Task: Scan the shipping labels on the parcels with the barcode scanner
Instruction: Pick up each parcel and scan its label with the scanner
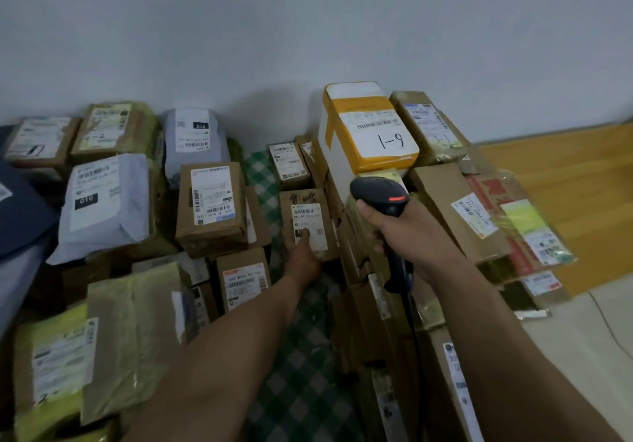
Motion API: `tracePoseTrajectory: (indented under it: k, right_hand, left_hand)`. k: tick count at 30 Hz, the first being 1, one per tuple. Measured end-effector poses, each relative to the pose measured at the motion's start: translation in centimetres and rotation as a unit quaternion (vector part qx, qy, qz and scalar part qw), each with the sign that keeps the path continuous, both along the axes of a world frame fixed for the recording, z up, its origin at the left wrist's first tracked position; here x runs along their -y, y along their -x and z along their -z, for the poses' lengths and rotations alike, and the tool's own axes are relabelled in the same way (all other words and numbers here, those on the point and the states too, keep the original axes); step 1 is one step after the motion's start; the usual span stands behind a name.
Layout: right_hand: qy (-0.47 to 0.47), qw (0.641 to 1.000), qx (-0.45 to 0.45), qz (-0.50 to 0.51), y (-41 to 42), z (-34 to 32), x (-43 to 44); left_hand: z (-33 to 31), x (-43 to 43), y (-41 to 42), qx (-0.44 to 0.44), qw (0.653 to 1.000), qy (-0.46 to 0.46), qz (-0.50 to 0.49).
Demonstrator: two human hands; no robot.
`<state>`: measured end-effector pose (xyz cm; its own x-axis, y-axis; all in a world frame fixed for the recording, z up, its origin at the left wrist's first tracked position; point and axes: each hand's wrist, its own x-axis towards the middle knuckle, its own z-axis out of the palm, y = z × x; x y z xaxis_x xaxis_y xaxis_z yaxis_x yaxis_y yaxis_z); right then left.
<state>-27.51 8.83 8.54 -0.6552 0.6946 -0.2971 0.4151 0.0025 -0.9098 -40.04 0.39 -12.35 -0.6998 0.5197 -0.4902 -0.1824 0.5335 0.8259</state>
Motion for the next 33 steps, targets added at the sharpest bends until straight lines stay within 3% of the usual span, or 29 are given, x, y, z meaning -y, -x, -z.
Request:
tracePoseTrajectory:
  k: [9, 16, 19, 22, 28, 33]
  right_hand:
    - [-0.011, 1.0, 0.002, 0.001, -0.3, -0.3, 0.0]
    - [-0.005, 1.0, 0.003, -0.014, -0.8, -1.6, 1.5]
    - [-0.001, 0.999, -0.002, -0.037, -1.3, -2.3, 2.9]
    - [0.011, 0.998, 0.001, -0.055, -2.1, -2.6, 4.8]
    - [0.023, 0.997, -0.002, -0.078, -3.3, -2.0, 7.9]
    - [0.016, 0.996, -0.01, -0.089, -4.1, -1.9, 9.3]
  left_hand:
    - [0.7, -0.3, 0.7, -0.138, 0.983, 0.071, 0.098]
    - [-5.0, 5.1, -3.6, -0.24, 0.969, 0.002, -0.052]
    - [-6.2, 8.5, -4.8, -0.256, 0.961, 0.058, -0.091]
    - [-5.7, 11.2, -5.2, -0.269, 0.949, 0.154, -0.062]
    - [-6.0, 13.2, -4.3, -0.167, 0.972, 0.109, -0.124]
    - [-5.7, 13.4, -5.2, -0.015, 0.986, 0.096, -0.138]
